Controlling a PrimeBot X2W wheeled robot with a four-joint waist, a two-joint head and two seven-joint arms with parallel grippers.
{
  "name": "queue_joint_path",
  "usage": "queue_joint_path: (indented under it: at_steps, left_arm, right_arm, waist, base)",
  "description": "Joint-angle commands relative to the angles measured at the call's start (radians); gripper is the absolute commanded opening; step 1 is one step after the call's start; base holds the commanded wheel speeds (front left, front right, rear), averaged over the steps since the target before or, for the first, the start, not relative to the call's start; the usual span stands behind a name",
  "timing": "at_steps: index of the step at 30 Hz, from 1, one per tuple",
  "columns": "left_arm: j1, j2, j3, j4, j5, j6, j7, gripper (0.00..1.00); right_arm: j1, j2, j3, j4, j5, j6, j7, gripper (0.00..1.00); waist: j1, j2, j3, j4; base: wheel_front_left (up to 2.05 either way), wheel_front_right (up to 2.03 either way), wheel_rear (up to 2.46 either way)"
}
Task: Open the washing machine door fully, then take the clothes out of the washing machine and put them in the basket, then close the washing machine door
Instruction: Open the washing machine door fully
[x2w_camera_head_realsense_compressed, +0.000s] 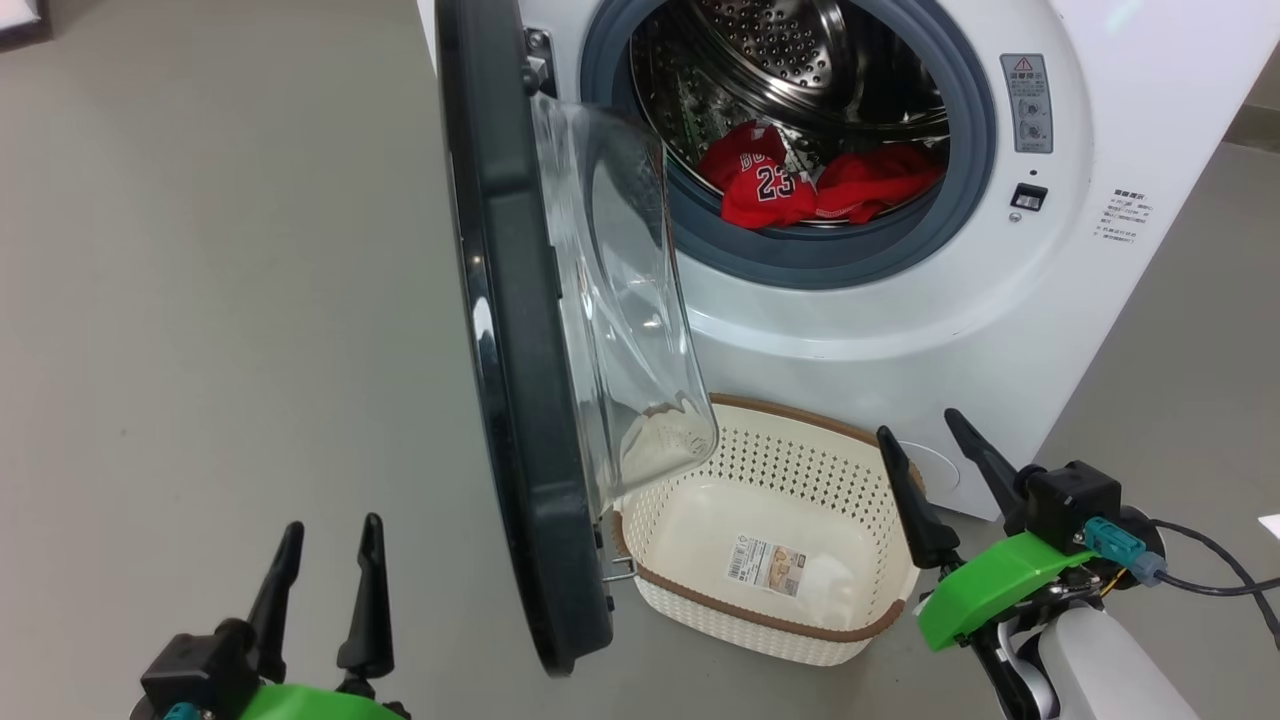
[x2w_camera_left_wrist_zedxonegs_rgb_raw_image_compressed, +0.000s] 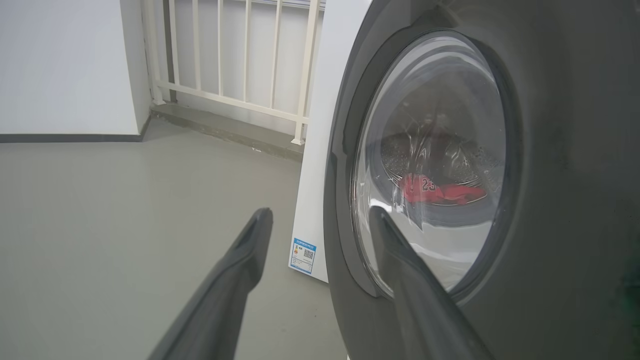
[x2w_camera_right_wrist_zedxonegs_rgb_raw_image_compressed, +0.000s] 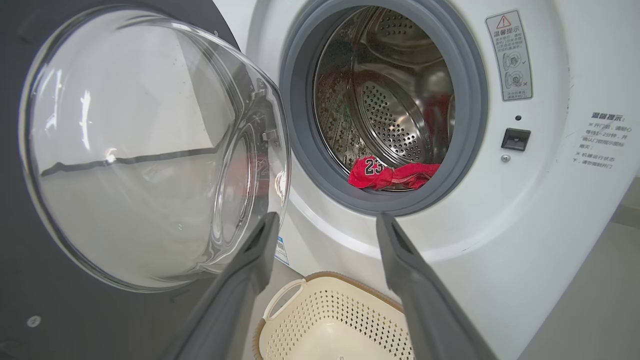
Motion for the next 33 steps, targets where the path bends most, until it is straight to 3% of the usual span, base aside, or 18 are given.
queue_joint_path:
  at_steps: [1, 16, 18, 19, 26, 33]
  left_arm:
    - [-0.012, 0.015, 0.029, -0.019, 0.008, -0.011, -0.005, 1.00]
    - [-0.017, 0.015, 0.026, 0.019, -0.007, -0.038, -0.005, 1.00]
    - [-0.023, 0.015, 0.027, 0.020, -0.003, -0.036, -0.005, 0.20]
    - [-0.027, 0.015, 0.028, 0.018, -0.001, -0.034, -0.005, 0.00]
    - [-0.054, 0.015, 0.029, -0.028, -0.003, -0.006, -0.005, 0.00]
    - [-0.101, 0.015, 0.021, -0.183, -0.021, 0.039, -0.002, 0.00]
  right_arm:
    - [-0.006, 0.006, 0.017, -0.022, 0.000, 0.007, -0.006, 1.00]
    - [-0.006, 0.013, 0.026, 0.003, 0.002, 0.007, -0.006, 1.00]
    - [-0.006, 0.013, 0.025, 0.007, 0.002, 0.007, -0.006, 1.00]
    - [-0.007, 0.014, 0.025, 0.008, 0.002, 0.007, -0.006, 1.00]
    - [-0.007, 0.015, 0.025, 0.017, 0.009, 0.007, -0.006, 1.00]
    - [-0.008, 0.017, 0.029, 0.025, 0.013, 0.007, -0.006, 1.00]
  waist:
    - [0.0000, -0.0001, 0.000, -0.001]
    - [0.0000, -0.0001, -0.004, -0.010]
    - [0.0000, -0.0001, -0.004, -0.010]
    - [0.0000, -0.0001, -0.004, -0.010]
    - [0.0000, -0.0001, -0.007, -0.011]
    - [0.0000, -0.0001, -0.007, -0.018]
  base:
    - [0.00, 0.00, 0.00]
    - [0.00, 0.00, 0.00]
    - [0.00, 0.00, 0.00]
    - [0.00, 0.00, 0.00]
    - [0.00, 0.00, 0.00]
    - [0.00, 0.00, 0.00]
